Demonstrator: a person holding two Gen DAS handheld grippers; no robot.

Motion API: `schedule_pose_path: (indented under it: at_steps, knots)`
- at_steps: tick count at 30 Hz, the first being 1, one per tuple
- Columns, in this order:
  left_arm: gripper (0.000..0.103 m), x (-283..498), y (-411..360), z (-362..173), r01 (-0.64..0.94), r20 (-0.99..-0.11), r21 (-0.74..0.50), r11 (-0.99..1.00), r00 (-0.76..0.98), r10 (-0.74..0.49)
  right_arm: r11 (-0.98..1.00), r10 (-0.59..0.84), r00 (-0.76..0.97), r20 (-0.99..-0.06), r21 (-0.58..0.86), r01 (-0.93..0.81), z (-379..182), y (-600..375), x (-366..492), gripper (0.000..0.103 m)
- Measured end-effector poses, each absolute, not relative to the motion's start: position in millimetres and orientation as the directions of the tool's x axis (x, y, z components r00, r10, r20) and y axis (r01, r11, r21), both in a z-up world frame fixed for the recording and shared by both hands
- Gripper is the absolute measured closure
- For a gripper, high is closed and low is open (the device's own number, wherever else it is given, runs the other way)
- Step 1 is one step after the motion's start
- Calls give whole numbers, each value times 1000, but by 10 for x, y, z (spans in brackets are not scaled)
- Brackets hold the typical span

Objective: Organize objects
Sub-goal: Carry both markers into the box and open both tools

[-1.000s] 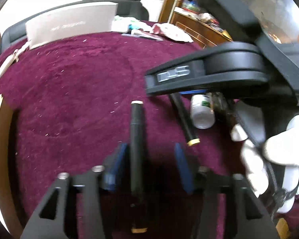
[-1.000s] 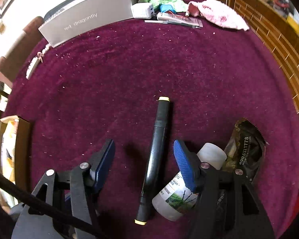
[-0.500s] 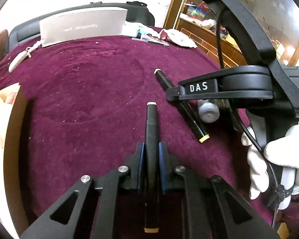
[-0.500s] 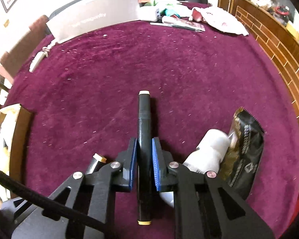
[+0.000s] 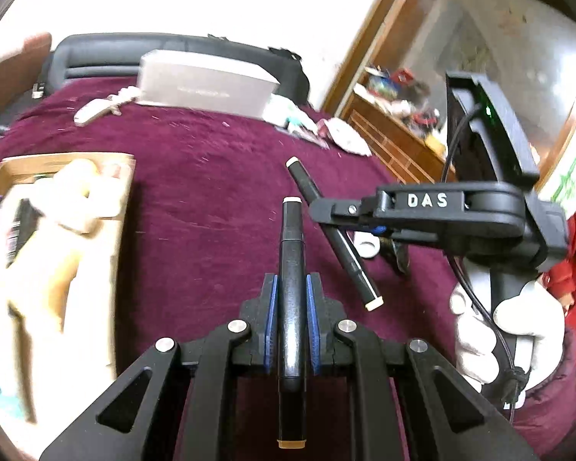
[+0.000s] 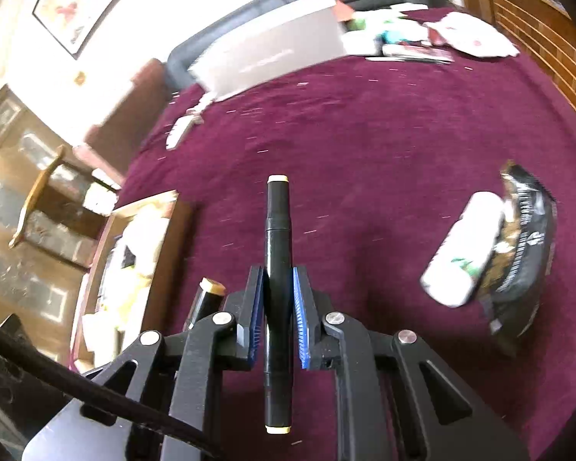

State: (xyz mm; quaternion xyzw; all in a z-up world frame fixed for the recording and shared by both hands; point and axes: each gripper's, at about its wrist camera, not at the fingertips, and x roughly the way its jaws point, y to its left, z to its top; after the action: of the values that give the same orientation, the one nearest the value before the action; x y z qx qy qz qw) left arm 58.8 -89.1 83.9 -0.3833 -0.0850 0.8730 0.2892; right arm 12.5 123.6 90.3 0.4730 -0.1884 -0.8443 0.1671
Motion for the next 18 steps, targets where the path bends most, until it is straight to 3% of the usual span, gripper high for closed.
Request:
schedule_pose_path:
  at_steps: [9,18]
  knots:
    - [91,775,-1848,815,-253,-624,-377,-891,-642,446,-775,-630,-384,-674,571,271,981,316,317,90]
    - [91,818,-2317,487,-133,-656,-410,-903,-645,392,-736,-672,-267,-690,586,338,741,-463,414,90]
